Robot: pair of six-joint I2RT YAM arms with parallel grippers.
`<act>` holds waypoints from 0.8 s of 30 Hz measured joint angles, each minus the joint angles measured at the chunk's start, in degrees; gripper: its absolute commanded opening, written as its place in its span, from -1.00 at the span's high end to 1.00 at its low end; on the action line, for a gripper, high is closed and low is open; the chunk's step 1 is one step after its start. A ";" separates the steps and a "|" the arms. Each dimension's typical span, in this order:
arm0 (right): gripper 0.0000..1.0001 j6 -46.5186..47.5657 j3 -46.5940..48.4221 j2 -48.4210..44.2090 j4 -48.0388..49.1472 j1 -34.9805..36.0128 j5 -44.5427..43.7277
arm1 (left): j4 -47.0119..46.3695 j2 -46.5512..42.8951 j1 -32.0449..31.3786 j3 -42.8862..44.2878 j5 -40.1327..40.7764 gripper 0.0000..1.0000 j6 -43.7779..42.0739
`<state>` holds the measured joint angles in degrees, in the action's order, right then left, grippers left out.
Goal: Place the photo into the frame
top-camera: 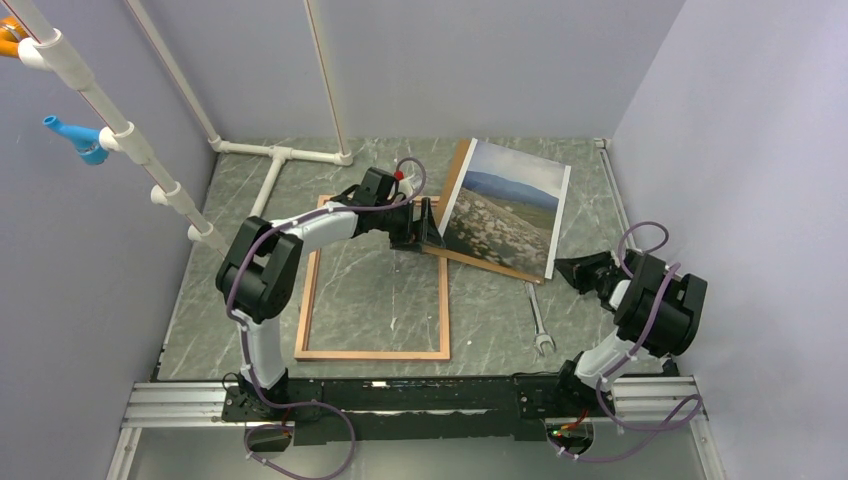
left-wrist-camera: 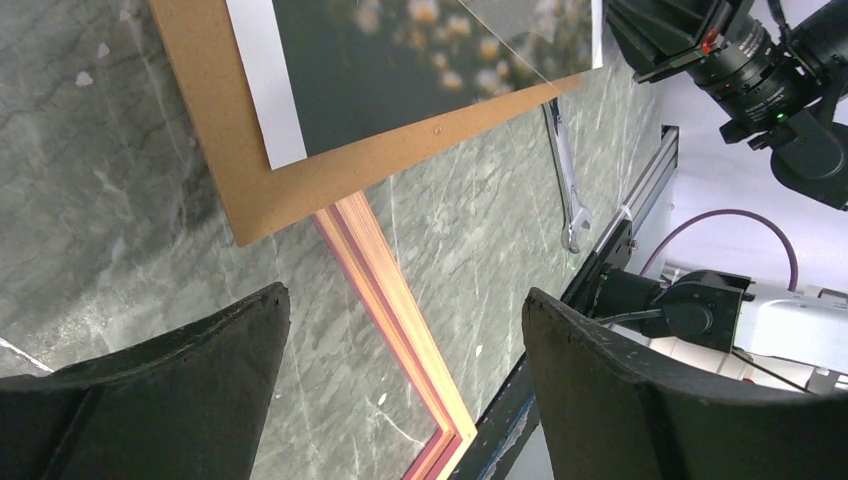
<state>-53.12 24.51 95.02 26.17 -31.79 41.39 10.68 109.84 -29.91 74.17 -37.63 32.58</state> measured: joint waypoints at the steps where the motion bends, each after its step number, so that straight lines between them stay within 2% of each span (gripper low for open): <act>1: 0.77 0.04 -0.07 -0.68 -0.09 0.00 0.00 | -0.02 -0.11 0.00 -0.22 0.00 -0.78 0.00; 4: 0.83 0.35 -0.15 -3.89 -0.68 0.00 -0.04 | 0.04 -0.50 0.00 -0.68 0.00 -0.78 -0.11; 12: 0.83 2.84 -0.13 -13.68 -6.27 0.00 -0.68 | 0.37 -1.07 0.00 -1.01 0.17 -0.78 -0.42; 24: 0.81 11.78 2.38 -29.03 -26.69 0.02 -6.05 | 2.47 -1.77 0.11 -1.79 1.79 -0.78 -1.73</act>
<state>-41.34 26.89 66.00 -0.51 -31.77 35.33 13.15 108.07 -29.80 72.38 -35.83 30.85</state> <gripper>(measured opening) 0.083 0.891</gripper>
